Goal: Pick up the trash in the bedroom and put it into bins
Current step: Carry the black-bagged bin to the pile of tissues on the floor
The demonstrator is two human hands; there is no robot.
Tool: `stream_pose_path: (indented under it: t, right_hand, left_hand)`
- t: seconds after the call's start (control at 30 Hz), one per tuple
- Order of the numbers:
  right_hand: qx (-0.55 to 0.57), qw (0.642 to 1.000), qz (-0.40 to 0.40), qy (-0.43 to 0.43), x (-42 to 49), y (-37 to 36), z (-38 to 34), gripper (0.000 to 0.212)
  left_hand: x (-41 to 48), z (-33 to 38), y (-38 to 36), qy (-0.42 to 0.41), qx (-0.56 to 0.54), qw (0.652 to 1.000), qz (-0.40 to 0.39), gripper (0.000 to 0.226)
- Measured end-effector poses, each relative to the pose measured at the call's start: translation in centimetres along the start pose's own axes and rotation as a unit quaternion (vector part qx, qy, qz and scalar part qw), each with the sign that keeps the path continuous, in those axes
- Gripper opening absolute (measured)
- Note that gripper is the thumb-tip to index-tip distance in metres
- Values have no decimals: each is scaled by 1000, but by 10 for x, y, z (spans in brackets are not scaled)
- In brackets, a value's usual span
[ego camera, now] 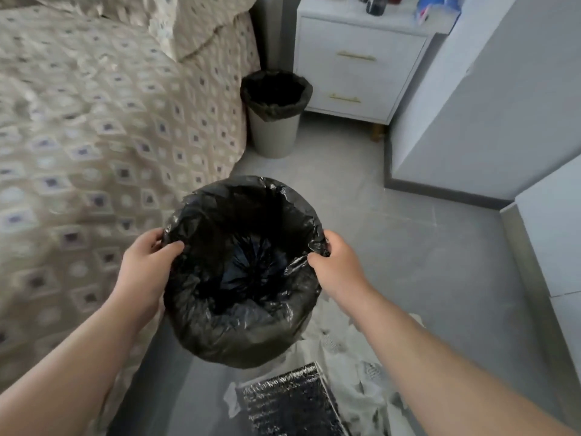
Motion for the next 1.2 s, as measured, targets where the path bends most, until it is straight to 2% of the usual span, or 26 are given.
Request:
stream_pose_path:
  t: [0.23, 0.5, 0.7, 0.77, 0.9, 1.2]
  right_hand:
    - [21, 998, 33, 40, 22, -15, 64, 24]
    - [37, 995, 69, 60, 15, -18, 88, 25]
    - [122, 991, 35, 46, -17, -53, 92, 17]
    - [143, 988, 18, 49, -26, -76, 90, 21]
    - [116, 992, -17, 37, -43, -122, 96, 30]
    - [121, 989, -82, -28, -60, -173, 150, 33]
  left_hand:
    - [42, -38, -31, -53, -4, 999, -1, 20]
    - [47, -55, -40, -70, -4, 997, -17, 21]
    - [22, -79, -2, -63, -14, 998, 7, 23]
    - [14, -95, 19, -42, -35, 998, 19, 24]
    - [18, -143, 65, -5, -69, 997, 45, 27]
    - [46, -235, 100, 44, 23, 995, 92, 31]
Point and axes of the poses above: each hand's wrist, its own x-axis towards the middle knuckle, its own y-axis out of the back of the hand, z = x × y, the point moved 4 cm from there along x, towards the middle knuckle, and after that the axes turned 11 degrees about y, right-handed, at the moved point
